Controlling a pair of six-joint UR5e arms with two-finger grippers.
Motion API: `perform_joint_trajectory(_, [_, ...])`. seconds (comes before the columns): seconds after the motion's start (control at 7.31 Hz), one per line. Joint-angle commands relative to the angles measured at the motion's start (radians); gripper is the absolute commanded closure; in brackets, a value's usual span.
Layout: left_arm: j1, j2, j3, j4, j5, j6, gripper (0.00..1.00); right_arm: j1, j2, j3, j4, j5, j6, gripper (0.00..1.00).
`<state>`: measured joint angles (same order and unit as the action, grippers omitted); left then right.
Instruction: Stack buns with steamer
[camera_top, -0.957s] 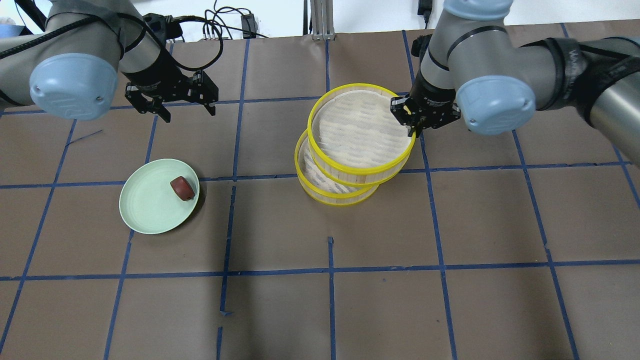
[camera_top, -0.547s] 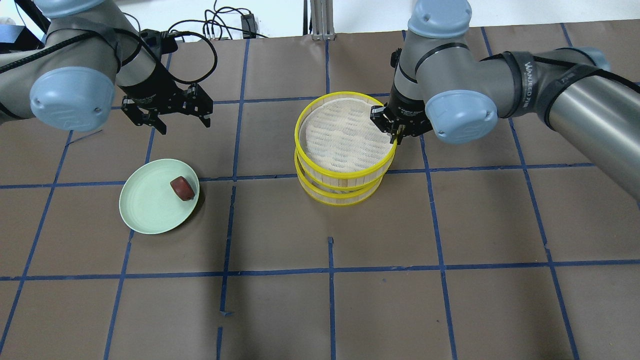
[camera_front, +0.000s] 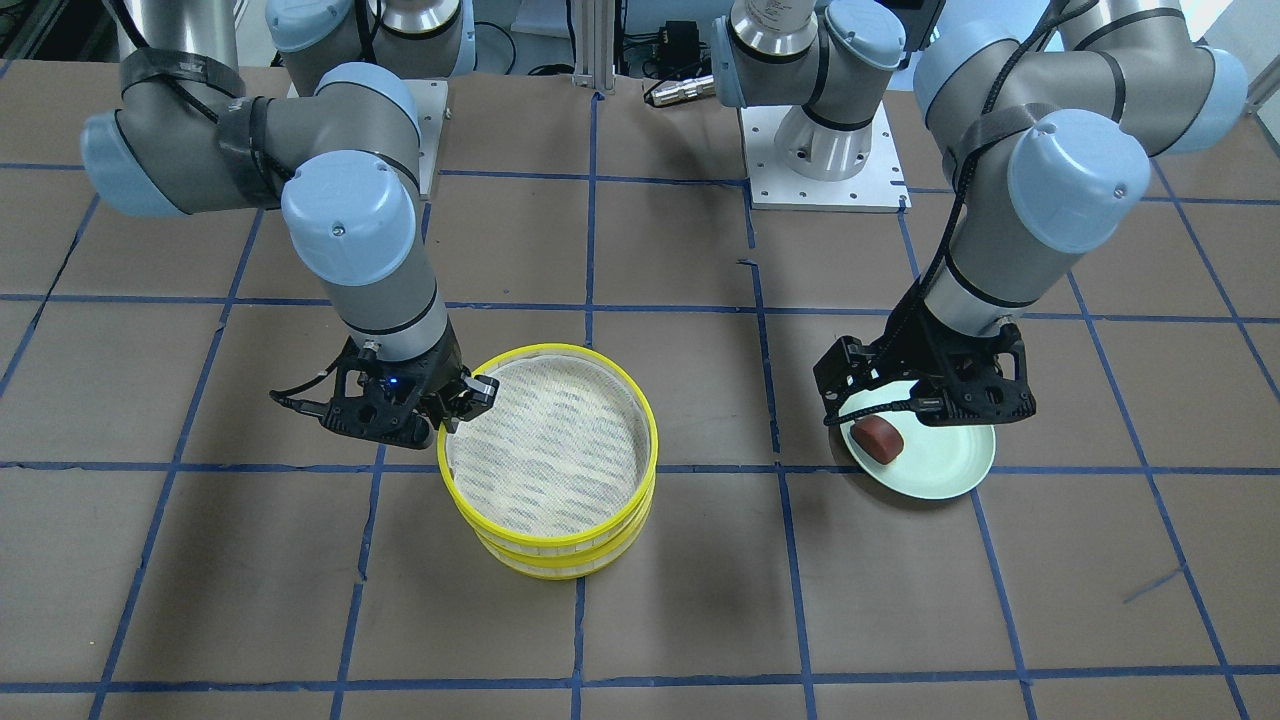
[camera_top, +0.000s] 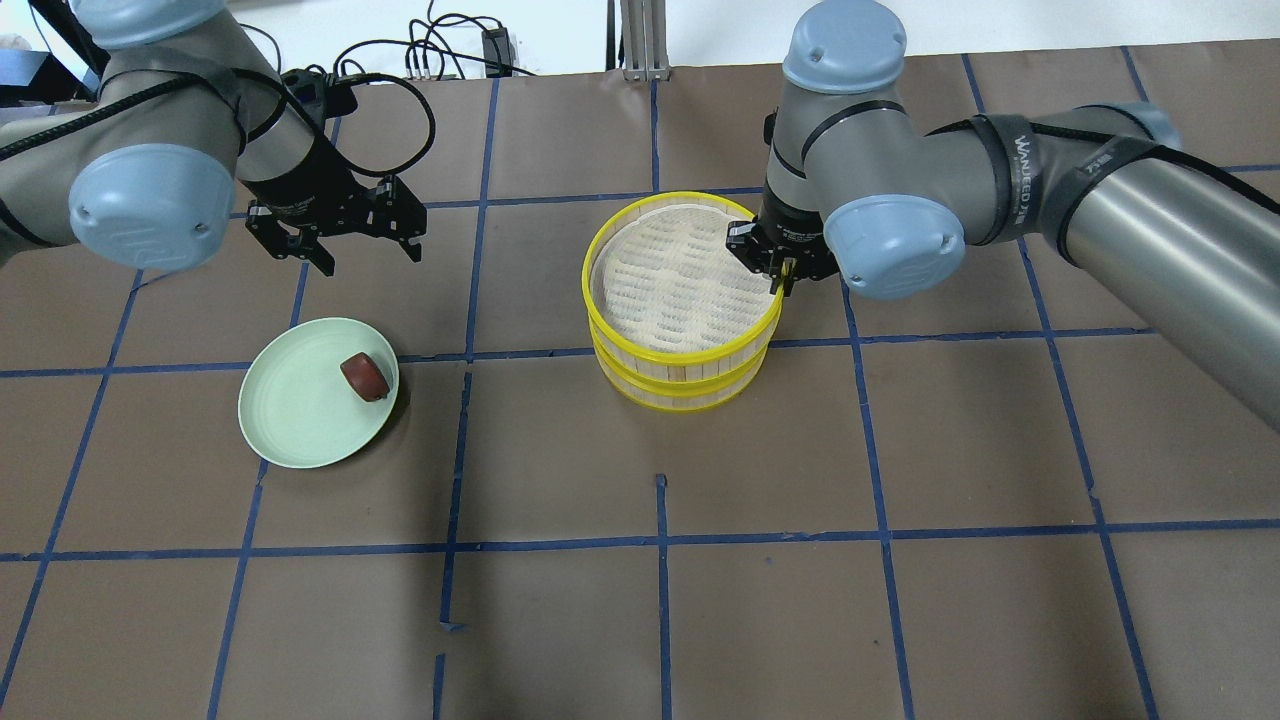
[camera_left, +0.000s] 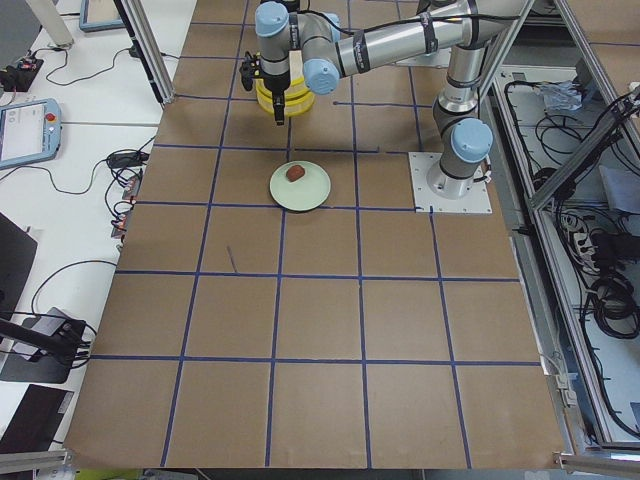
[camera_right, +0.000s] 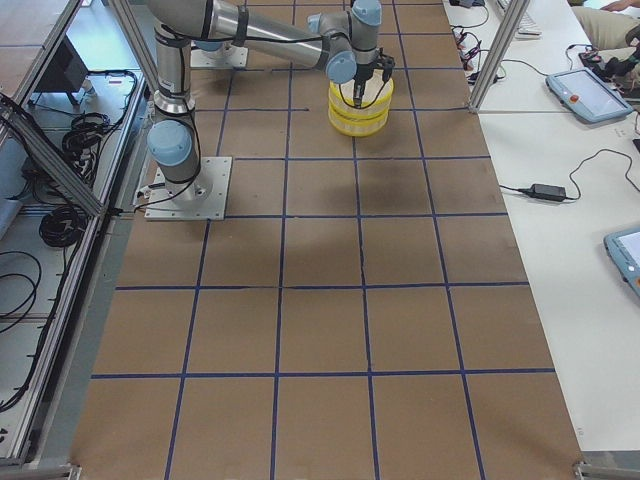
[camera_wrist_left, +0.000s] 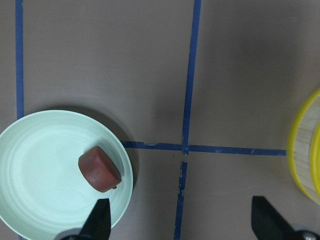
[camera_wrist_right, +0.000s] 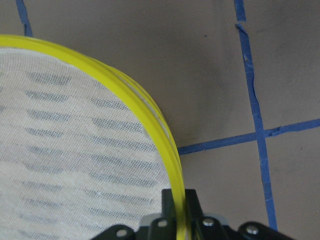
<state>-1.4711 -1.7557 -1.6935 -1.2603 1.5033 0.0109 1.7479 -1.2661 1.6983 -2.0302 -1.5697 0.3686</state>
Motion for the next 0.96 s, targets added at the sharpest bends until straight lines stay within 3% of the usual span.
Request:
perform_joint_trajectory(0.0, [0.000, -0.007, -0.002, -0.001, 0.005, 0.003, 0.02, 0.005, 0.013, 0.001, -0.022, -0.004, 0.001, 0.92])
perform_joint_trajectory(0.55, [0.000, -0.011, -0.001, 0.001, 0.003, -0.003, 0.02, 0.004, 0.017, 0.007, -0.022, -0.003, 0.001, 0.87])
perform_joint_trajectory(0.82, [0.000, -0.014, 0.000, 0.001, 0.002, -0.005, 0.02, 0.005, 0.019, 0.018, -0.024, 0.007, -0.005, 0.55])
